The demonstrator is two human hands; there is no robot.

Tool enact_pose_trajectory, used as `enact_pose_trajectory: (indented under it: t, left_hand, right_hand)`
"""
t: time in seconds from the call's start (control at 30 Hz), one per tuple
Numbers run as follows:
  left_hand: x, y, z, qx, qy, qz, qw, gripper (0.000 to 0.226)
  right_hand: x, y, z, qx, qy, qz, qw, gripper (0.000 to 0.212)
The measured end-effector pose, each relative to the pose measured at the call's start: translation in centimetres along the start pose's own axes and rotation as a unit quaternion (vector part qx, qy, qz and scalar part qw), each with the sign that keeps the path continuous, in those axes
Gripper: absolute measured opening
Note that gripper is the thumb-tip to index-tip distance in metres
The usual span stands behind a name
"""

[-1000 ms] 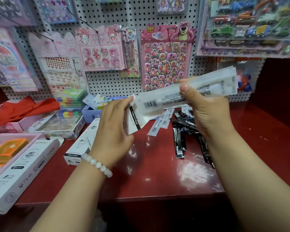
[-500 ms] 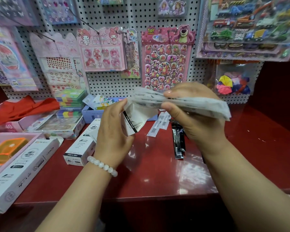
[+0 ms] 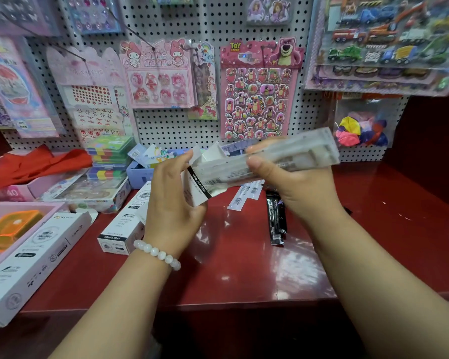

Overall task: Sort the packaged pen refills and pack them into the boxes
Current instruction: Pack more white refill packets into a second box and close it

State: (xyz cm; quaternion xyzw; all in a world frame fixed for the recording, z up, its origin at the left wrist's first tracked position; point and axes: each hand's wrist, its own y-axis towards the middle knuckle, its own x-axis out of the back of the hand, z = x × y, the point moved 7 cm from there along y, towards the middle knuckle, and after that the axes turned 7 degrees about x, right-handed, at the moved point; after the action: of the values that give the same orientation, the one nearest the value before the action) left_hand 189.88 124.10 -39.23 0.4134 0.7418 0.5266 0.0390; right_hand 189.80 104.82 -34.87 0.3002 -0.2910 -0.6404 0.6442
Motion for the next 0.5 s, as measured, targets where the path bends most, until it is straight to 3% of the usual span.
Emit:
enact_pose_trajectory:
  t: [0.1, 0.2, 0.3, 0.4, 0.5]
  left_hand:
    - [-0.1, -0.1, -0.5, -0.021, -0.013, 0.003, 1.0, 0.091]
    - [0.0, -0.1, -0.8, -0.031, -0.019, -0.001, 0.999, 0.089]
    - [0.0, -0.1, -0.8, -0.043, -0.019, 0.004, 0.999, 0.091]
    - [-0.2, -0.3, -1.2, -0.064, -0.019, 0.016, 0.998, 0.093]
    - [-0.1, -0.2, -1.4, -0.055, -0.028, 0.009, 0.998, 0.091]
  right_hand:
    - [1.3, 0.2, -1.2, -0.088, 0.036, -0.067, 0.993, 0.012]
    - [1.8, 0.3, -1.1, -0.101, 0.002, -0.086, 0.991, 0.044]
    - [1.0, 0.7, -0.1, -0.058, 0.01, -0.033, 0.998, 0.008]
    - [-0.4, 1.0, 1.3, 0.001, -0.007, 0.052, 0.999, 0.012]
    - [0.4, 1.3, 2.1, 0.019, 0.019, 0.021, 0.999, 0.012]
